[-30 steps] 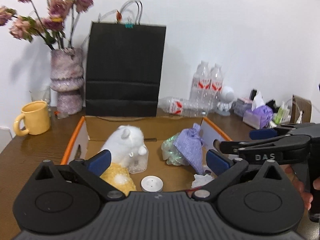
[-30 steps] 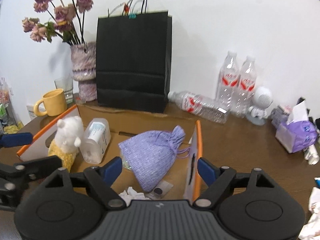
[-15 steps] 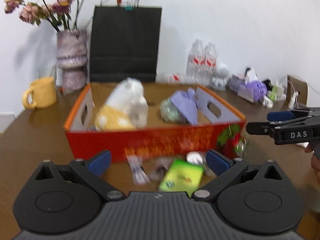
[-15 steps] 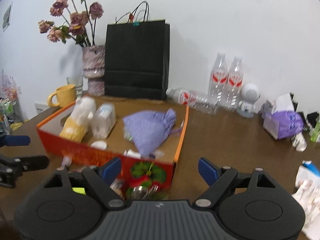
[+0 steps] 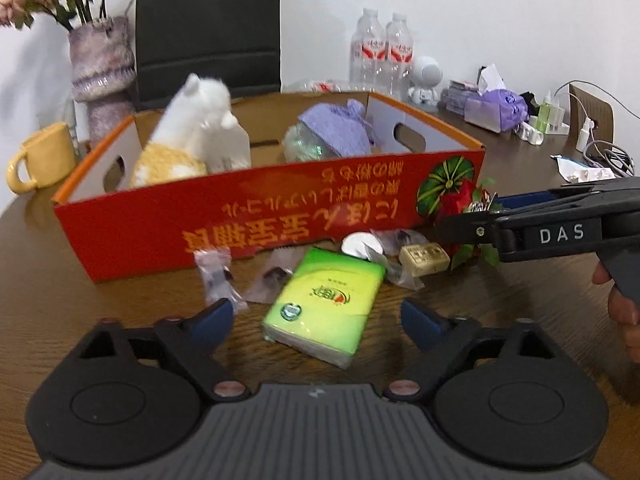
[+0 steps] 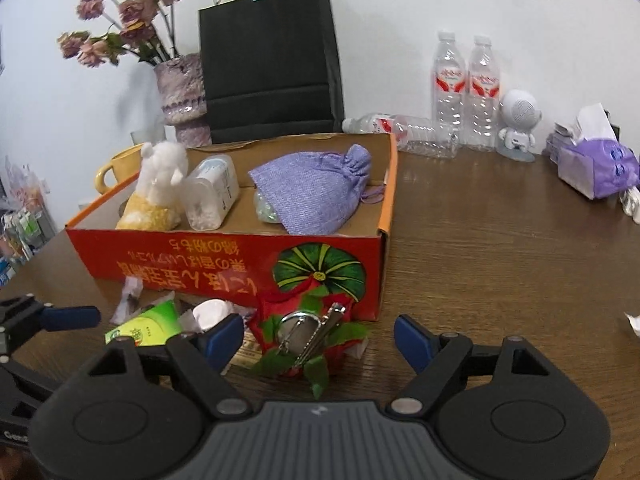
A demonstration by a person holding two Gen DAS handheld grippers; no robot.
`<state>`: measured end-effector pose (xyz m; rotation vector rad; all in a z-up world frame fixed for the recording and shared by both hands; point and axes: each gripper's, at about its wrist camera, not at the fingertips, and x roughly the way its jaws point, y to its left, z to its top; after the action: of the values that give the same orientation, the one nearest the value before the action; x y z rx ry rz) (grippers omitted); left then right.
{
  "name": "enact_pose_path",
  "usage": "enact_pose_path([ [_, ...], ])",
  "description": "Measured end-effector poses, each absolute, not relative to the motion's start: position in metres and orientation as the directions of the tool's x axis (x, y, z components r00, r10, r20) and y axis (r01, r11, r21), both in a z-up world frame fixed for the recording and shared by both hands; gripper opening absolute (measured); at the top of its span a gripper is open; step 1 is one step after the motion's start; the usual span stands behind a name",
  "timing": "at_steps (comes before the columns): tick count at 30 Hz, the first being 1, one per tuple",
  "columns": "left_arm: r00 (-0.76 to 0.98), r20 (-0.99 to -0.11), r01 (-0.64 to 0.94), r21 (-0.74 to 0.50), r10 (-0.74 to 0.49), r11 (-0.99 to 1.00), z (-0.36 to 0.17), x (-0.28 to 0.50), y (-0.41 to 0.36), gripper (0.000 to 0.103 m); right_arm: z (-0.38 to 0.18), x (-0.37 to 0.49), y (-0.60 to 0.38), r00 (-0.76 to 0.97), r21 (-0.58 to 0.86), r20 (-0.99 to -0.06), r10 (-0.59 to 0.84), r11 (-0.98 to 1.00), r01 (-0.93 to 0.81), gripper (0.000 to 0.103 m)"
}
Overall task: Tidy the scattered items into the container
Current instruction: 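Grasp the green tissue pack with the left tool while the right tool grasps the red flower ornament, then carry the tissue pack and flower ornament into the box and open both tools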
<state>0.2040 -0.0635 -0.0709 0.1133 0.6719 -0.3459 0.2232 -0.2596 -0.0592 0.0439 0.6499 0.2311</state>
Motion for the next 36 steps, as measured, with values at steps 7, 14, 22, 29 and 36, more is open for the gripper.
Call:
enact_pose_path([
  [7,0.746,-0.612,0.352,0.027,-0.263,0.936,-0.072,0.203,-0.065,0.053,-0.062,0.223,-0.257,0.75,0.119,-0.617,0.238,0.97,-0.21,0.036],
  [14,0.78,-0.564,0.345,0.028,-0.271,0.938,-0.057,0.179,-0.055,0.047,-0.053,0.207,-0.264,0.774,0.137,-0.588,0.235,0.972,-0.191,0.035],
  [22,0.841,-0.47,0.322,0.036,-0.268,0.946,-0.023,0.146,-0.03,0.047,-0.027,0.176,-0.273,0.81,0.131,-0.534,0.243,0.97,-0.204,0.035],
  [29,0.881,-0.385,0.307,0.022,-0.275,0.952,0.014,0.142,-0.017,0.047,0.0,0.174,-0.273,0.838,0.123,-0.485,0.251,0.968,-0.219,0.035],
  [36,0.892,-0.356,0.314,0.046,-0.278,0.948,0.024,0.151,-0.023,0.047,0.01,0.188,-0.272,0.832,0.151,-0.485,0.269,0.963,-0.223,0.035],
])
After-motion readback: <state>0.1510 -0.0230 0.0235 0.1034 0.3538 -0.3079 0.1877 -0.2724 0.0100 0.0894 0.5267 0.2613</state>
